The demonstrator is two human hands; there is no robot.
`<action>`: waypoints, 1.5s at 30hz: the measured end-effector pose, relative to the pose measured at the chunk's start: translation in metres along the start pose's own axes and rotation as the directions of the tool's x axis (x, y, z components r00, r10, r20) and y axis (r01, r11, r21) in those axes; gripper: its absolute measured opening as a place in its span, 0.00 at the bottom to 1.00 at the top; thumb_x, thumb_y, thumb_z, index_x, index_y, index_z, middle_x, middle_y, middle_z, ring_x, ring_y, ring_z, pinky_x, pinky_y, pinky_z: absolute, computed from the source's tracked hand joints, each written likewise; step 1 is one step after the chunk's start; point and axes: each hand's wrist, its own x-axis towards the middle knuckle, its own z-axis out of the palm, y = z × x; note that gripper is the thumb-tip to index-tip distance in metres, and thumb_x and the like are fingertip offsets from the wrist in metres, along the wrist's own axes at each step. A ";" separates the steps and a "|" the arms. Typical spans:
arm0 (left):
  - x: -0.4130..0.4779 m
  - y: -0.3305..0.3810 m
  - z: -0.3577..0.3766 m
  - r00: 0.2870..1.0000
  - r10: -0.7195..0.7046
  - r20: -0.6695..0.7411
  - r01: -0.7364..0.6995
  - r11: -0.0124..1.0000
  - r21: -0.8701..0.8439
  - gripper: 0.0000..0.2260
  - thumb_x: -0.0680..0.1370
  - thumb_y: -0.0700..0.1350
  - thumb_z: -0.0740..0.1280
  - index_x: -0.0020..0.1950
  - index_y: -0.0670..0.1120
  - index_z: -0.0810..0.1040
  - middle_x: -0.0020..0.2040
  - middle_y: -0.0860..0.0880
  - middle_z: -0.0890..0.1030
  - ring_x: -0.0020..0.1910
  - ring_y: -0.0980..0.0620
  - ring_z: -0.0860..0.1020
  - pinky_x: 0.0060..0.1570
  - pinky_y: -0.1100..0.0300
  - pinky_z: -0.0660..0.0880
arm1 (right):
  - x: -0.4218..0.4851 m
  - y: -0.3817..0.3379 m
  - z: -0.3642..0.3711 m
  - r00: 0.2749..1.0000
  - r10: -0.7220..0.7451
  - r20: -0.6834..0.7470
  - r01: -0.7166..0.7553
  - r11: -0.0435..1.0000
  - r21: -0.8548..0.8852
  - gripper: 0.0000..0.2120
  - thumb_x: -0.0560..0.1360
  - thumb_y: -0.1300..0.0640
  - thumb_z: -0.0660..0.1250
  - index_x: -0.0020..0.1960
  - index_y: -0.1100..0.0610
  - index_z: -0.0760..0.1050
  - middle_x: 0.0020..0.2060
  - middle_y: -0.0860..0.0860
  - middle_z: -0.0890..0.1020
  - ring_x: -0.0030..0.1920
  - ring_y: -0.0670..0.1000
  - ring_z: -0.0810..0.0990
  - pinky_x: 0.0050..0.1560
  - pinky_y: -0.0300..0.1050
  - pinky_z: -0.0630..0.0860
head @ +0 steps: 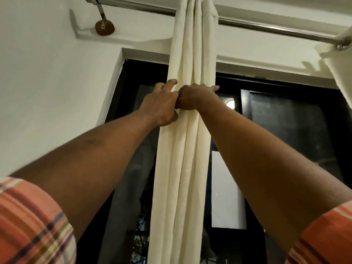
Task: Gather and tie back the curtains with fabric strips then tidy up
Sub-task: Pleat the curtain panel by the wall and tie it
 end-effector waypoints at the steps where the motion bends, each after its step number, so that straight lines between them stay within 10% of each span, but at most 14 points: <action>1: 0.000 -0.001 0.001 1.000 0.029 0.010 -0.029 0.999 0.023 0.20 0.73 0.45 0.69 0.64 0.45 0.74 0.76 0.48 0.58 0.70 0.42 0.62 0.54 0.49 0.75 | -0.002 0.000 0.001 1.000 0.015 -0.011 -0.016 0.999 -0.033 0.27 0.76 0.38 0.59 0.70 0.50 0.67 0.67 0.55 0.72 0.70 0.63 0.65 0.66 0.78 0.49; 6: 0.012 0.004 -0.008 0.985 -0.010 0.170 0.043 0.981 -0.189 0.14 0.74 0.46 0.66 0.59 0.46 0.74 0.56 0.46 0.76 0.50 0.46 0.76 0.48 0.52 0.76 | -0.003 0.000 0.000 0.999 -0.034 -0.007 0.035 0.992 0.125 0.14 0.76 0.51 0.62 0.59 0.55 0.72 0.54 0.55 0.77 0.55 0.59 0.76 0.60 0.60 0.73; 10: 0.005 0.016 -0.004 0.915 -0.046 0.400 0.168 0.946 -0.276 0.12 0.74 0.43 0.68 0.56 0.42 0.76 0.45 0.45 0.77 0.43 0.48 0.77 0.40 0.58 0.71 | -0.014 0.004 0.016 0.987 -0.148 0.068 0.131 0.970 0.205 0.05 0.77 0.59 0.64 0.52 0.59 0.71 0.36 0.52 0.72 0.42 0.54 0.75 0.46 0.45 0.73; 20: -0.165 0.056 0.065 0.627 0.097 0.773 0.173 0.950 -0.260 0.10 0.71 0.44 0.72 0.37 0.46 0.71 0.32 0.53 0.72 0.30 0.56 0.71 0.30 0.63 0.68 | -0.174 -0.015 0.166 0.897 -0.259 0.358 0.128 0.928 0.349 0.14 0.76 0.53 0.66 0.58 0.59 0.76 0.53 0.55 0.81 0.50 0.55 0.79 0.53 0.48 0.75; 27: -0.328 0.092 0.089 0.210 0.170 0.963 0.277 0.934 -0.225 0.16 0.72 0.46 0.72 0.58 0.44 0.79 0.54 0.46 0.81 0.43 0.52 0.76 0.44 0.60 0.73 | -0.335 -0.038 0.256 0.696 -0.342 0.631 0.043 0.897 0.439 0.11 0.74 0.52 0.68 0.54 0.56 0.78 0.50 0.55 0.82 0.49 0.55 0.82 0.53 0.51 0.80; 33: -0.351 0.103 0.079 0.008 0.222 0.975 0.193 0.956 -0.220 0.22 0.75 0.48 0.70 0.67 0.45 0.73 0.63 0.47 0.77 0.60 0.47 0.76 0.59 0.56 0.72 | -0.372 -0.039 0.263 0.581 -0.427 0.693 0.063 0.872 0.485 0.16 0.74 0.53 0.69 0.61 0.56 0.77 0.55 0.55 0.81 0.54 0.56 0.80 0.57 0.51 0.78; 37: -0.279 0.090 0.064 0.085 0.209 0.974 0.141 0.965 -0.219 0.18 0.74 0.48 0.71 0.63 0.46 0.77 0.59 0.48 0.79 0.55 0.49 0.77 0.55 0.57 0.73 | -0.315 -0.020 0.226 0.675 -0.409 0.614 0.083 0.869 0.487 0.16 0.74 0.49 0.68 0.60 0.54 0.77 0.54 0.53 0.81 0.54 0.55 0.80 0.58 0.52 0.78; 45: -0.089 0.054 -0.003 0.550 0.149 0.822 0.063 0.974 -0.218 0.07 0.71 0.50 0.72 0.46 0.49 0.79 0.38 0.54 0.78 0.37 0.56 0.76 0.39 0.62 0.72 | -0.164 0.027 0.098 0.913 -0.320 0.254 0.163 0.856 0.491 0.13 0.75 0.47 0.68 0.56 0.52 0.80 0.48 0.50 0.83 0.47 0.50 0.80 0.52 0.48 0.79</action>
